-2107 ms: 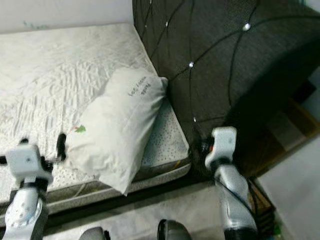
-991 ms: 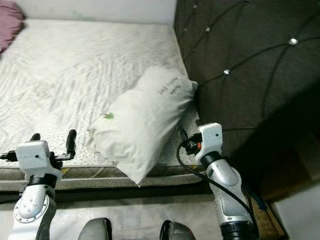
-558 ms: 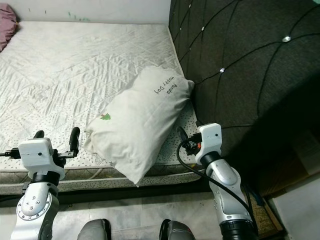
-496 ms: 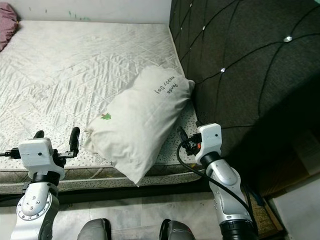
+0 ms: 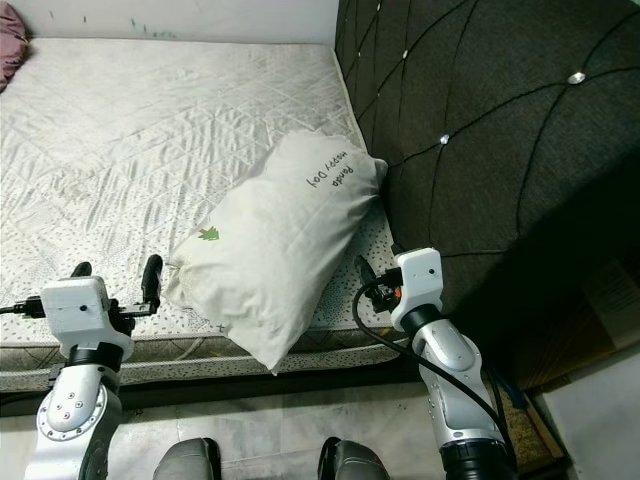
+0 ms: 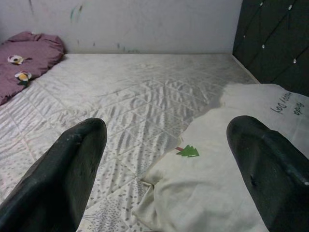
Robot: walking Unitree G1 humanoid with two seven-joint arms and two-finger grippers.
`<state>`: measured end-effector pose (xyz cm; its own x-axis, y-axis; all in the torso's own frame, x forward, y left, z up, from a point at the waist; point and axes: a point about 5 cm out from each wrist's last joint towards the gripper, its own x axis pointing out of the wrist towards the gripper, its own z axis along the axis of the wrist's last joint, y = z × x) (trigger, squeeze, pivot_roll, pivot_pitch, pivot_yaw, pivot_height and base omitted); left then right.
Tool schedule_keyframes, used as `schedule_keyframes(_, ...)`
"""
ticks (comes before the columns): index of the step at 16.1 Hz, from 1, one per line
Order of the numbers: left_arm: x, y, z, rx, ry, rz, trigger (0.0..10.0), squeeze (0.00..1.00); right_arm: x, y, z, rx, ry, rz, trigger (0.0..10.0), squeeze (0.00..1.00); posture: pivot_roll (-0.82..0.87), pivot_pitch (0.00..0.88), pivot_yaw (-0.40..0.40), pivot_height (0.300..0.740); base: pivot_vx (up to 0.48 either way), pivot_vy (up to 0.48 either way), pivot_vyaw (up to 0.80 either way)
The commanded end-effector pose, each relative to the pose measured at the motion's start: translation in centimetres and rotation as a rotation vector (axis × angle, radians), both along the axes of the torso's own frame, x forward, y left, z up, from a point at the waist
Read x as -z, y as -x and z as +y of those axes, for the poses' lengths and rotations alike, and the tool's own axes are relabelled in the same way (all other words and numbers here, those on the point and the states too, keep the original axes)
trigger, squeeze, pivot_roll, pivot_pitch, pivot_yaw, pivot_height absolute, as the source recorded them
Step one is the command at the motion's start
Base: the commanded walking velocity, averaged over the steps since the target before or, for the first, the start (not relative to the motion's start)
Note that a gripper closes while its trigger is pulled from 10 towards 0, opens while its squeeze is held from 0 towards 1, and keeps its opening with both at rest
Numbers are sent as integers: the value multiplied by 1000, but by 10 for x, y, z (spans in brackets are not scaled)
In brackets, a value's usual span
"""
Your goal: Clean up the room
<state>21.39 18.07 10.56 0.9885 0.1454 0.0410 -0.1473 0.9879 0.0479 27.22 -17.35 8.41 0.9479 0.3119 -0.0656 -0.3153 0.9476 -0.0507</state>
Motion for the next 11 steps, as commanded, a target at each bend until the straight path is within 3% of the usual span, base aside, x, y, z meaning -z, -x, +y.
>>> schedule_keyframes(1, 3, 1, 0, -6, -2, 16, 10000, 0, -1, -2, -2, 1, 10, 4, 10000, 0, 18, 103, -75, 740, 0, 0, 0)
schedule_keyframes(7, 4, 0, 3, -51, 3, 29, 10000, 0, -1, -2, -3, -2, 7, 4, 10000, 0, 15, 108, -75, 670, 0, 0, 0)
schedule_keyframes(11, 1, 0, 4, -50, 27, 5, 10000, 0, -1, -3, -4, -1, 12, 8, 10000, 0, 11, 111, -79, 670, 0, 0, 0)
